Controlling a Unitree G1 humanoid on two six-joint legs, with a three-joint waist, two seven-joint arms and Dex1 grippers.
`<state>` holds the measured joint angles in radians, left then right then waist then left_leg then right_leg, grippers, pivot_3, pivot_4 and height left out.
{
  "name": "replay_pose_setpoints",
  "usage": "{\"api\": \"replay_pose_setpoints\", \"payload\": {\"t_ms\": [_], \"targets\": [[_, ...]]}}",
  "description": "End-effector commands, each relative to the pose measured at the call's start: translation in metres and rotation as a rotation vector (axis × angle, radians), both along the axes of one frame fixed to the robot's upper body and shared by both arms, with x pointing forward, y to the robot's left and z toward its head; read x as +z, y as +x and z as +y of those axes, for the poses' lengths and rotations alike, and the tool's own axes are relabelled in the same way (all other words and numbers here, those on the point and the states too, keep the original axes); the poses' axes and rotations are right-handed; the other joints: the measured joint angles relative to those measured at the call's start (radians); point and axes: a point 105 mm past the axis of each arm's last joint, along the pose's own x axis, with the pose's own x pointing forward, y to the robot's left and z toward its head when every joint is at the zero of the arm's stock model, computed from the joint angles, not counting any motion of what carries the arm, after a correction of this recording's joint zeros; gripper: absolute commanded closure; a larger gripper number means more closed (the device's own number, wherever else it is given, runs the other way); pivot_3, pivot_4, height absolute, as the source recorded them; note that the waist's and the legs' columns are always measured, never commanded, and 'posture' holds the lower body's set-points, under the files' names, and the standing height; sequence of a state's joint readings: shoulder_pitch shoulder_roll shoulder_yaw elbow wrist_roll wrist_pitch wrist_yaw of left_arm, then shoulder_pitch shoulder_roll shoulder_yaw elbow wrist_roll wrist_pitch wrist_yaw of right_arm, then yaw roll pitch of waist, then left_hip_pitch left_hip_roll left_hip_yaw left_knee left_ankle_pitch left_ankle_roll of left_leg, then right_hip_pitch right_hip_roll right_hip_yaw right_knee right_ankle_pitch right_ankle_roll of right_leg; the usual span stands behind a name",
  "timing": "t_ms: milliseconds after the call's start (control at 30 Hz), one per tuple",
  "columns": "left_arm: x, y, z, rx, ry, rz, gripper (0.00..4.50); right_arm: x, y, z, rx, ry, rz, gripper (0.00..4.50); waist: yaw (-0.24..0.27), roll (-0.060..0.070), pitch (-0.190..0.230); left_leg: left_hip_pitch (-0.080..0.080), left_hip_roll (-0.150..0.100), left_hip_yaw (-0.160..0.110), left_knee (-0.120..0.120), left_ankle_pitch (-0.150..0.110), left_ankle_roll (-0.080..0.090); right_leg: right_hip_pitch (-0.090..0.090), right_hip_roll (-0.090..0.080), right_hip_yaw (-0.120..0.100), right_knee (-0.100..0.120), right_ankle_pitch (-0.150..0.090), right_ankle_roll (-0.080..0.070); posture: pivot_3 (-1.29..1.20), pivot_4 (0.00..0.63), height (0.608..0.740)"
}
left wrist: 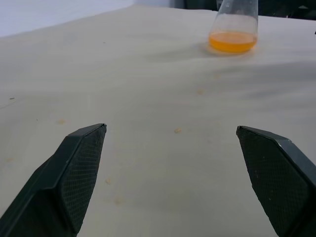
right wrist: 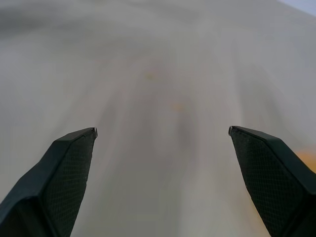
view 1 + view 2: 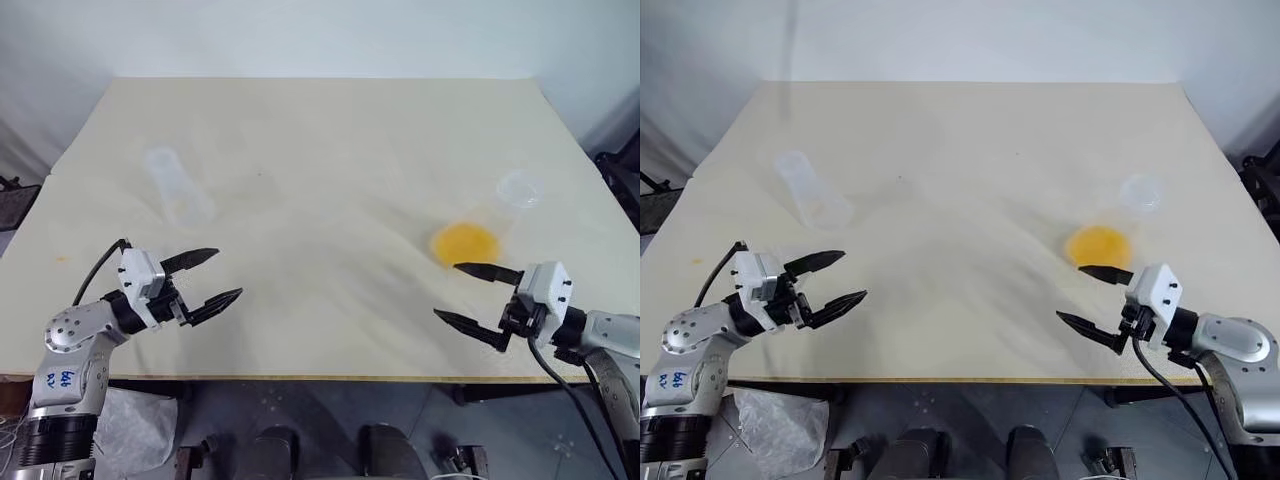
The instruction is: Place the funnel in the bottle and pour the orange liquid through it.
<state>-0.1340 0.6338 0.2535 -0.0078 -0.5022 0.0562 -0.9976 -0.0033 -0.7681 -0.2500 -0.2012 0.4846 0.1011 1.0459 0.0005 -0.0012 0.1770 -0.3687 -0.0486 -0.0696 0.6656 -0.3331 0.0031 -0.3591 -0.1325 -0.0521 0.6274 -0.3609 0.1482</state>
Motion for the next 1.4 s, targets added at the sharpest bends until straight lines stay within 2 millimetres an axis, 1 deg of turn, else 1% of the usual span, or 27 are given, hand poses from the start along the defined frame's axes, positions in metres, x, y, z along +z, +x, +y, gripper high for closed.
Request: {"api": "replay_pose_setpoints", "payload": {"t_ms": [33,200,333,400,433,500,567,700,800,900,967,1067,1167,1267,1400], "targets": [[0.008,0.0,-0.002,-0.014,-0.012,-0.024,0.0,0.011,0.0,-0.002,-0.009,0.014,-0.049,0.01,0.0,0.0,0.0,0.0,0.0,0.0,0.0,0.0,0.0,0.0,0.0,0.0,0.0,0.0,0.0,0.0,0.15,0.74],[0.008,0.003,-0.002,0.023,0.01,-0.015,0.0,0.011,0.0,-0.002,-0.015,0.014,-0.044,0.01,0.0,0.0,0.0,0.0,0.0,0.0,0.0,0.0,0.0,0.0,0.0,0.0,0.0,0.0,0.0,0.0,0.15,0.74],[0.01,0.004,-0.003,0.049,-0.013,0.021,0.0,0.009,0.002,-0.003,-0.016,0.01,-0.041,0.01,0.0,0.0,0.0,0.0,0.0,0.0,0.0,0.0,0.0,0.0,0.0,0.0,0.001,0.0,0.0,0.0,0.15,0.74],[0.015,0.002,0.001,0.085,-0.013,0.014,0.0,0.01,0.003,-0.001,-0.015,0.013,-0.044,0.01,-0.001,0.0,0.0,0.0,0.0,0.0,0.0,0.0,0.0,0.0,0.0,0.0,0.001,0.0,0.0,0.0,0.15,0.74],[0.022,0.004,0.008,0.125,-0.027,-0.01,0.0,0.011,0.005,0.0,-0.012,0.015,-0.045,0.01,-0.002,0.0,0.0,0.0,0.0,0.0,0.0,0.0,0.0,0.0,0.0,0.0,0.001,0.0,0.0,0.0,0.15,0.74],[0.032,0.007,0.032,0.227,-0.1,0.027,0.0,0.009,0.008,0.002,-0.005,0.017,-0.048,0.01,-0.003,0.0,0.0,0.0,0.0,0.0,0.0,0.0,0.0,0.0,0.0,0.0,0.001,0.0,0.0,0.0,0.15,0.74],[0.037,0.006,0.045,0.294,-0.118,0.03,0.0,0.009,0.009,0.003,0.0,0.018,-0.049,0.01,-0.004,0.0,0.0,0.0,0.002,0.0,0.0,0.0,0.0,-0.001,0.001,0.0,0.001,0.0,0.0,0.0,0.15,0.74],[0.033,-0.006,0.082,0.478,-0.114,0.067,0.0,0.017,0.012,0.007,0.018,0.049,-0.054,0.01,-0.005,0.0,0.0,0.0,0.001,0.0,-0.001,0.0,0.0,0.0,0.0,0.001,0.001,0.0,0.0,0.0,0.15,0.74],[0.036,-0.012,0.098,0.539,-0.146,0.042,0.0,0.023,0.016,0.01,0.035,0.06,-0.064,0.01,-0.001,0.0,0.0,0.0,0.001,0.0,-0.001,0.0,0.0,0.0,0.0,0.002,0.0,0.0,0.0,0.0,0.15,0.74],[0.038,-0.008,0.108,0.572,-0.156,0.03,0.0,0.029,0.02,0.014,0.055,0.066,-0.08,0.01,0.008,0.0,0.0,-0.001,0.001,-0.003,0.0,0.0,-0.001,0.0,-0.001,0.002,-0.001,0.0,0.0,0.0,0.15,0.74],[0.043,0.001,0.116,0.6,-0.181,0.023,0.0,0.034,0.022,0.018,0.066,0.076,-0.096,0.01,0.012,0.0,0.0,0.0,0.0,-0.002,0.0,0.0,-0.001,0.0,-0.001,0.002,-0.001,0.0,0.0,0.0,0.15,0.74],[0.052,0.024,0.119,0.596,-0.207,-0.021,0.0,0.042,0.021,0.026,0.091,0.088,-0.115,0.01,0.022,0.0,0.0,-0.001,0.0,-0.002,0.001,0.0,-0.001,-0.001,0.0,0.001,0.0,0.0,0.0,0.0,0.15,0.74],[0.053,0.049,0.12,0.599,-0.228,-0.026,0.0,0.045,0.017,0.031,0.11,0.083,-0.125,0.01,0.023,0.0,0.0,-0.001,-0.002,-0.002,0.001,0.0,0.0,-0.001,-0.001,-0.001,0.001,0.0,0.0,0.0,0.15,0.74],[0.056,0.074,0.115,0.576,-0.228,-0.03,0.0,0.047,0.012,0.035,0.119,0.083,-0.131,0.01,0.021,0.0,0.0,-0.001,-0.002,-0.002,-0.001,0.0,0.0,-0.001,-0.001,-0.002,0.002,0.0,0.001,0.0,0.15,0.74],[0.058,0.095,0.099,0.507,-0.204,-0.027,0.0,0.049,0.007,0.038,0.12,0.081,-0.135,0.01,0.017,-0.001,0.001,-0.002,-0.003,-0.002,0.0,0.0,0.0,-0.002,-0.001,-0.004,0.004,0.0,0.001,0.0,0.15,0.74]]}}
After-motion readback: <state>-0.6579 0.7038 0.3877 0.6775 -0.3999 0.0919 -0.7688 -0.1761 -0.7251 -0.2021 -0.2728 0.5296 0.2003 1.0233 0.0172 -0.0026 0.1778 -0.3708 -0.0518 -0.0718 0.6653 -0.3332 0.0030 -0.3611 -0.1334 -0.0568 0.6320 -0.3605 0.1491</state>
